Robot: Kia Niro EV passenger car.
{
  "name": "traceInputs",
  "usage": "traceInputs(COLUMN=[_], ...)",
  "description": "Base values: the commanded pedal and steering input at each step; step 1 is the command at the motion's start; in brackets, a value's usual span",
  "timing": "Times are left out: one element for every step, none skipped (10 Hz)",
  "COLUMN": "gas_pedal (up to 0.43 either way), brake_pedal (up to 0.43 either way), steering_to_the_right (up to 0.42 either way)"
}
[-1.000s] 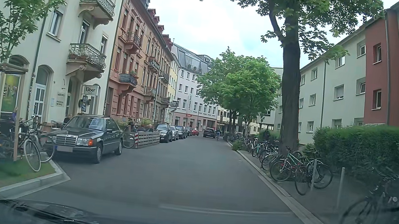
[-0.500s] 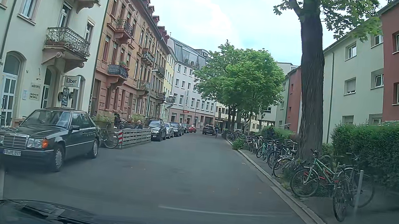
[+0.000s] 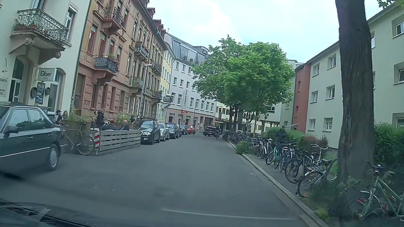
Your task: Follow the waypoints while adhering to traffic rules and regulations
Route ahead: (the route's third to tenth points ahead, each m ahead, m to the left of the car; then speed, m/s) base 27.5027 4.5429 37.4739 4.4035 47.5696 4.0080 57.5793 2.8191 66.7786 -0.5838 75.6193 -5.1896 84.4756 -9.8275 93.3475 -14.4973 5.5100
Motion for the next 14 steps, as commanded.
traceInputs(gas_pedal=[0.087,0.087,0.087,0.087,0.087,0.087,0.087,0.087,0.087,0.087,0.087,0.079,0.079,0.079], brake_pedal=[0.000,0.000,0.000,0.000,0.000,0.000,0.000,0.000,0.000,0.000,0.000,0.000,0.000,0.000], steering_to_the_right=[0.010,0.009,0.009,0.009,0.007,0.005,0.005,0.005,0.005,0.005,0.005,0.004,0.002,0.001])
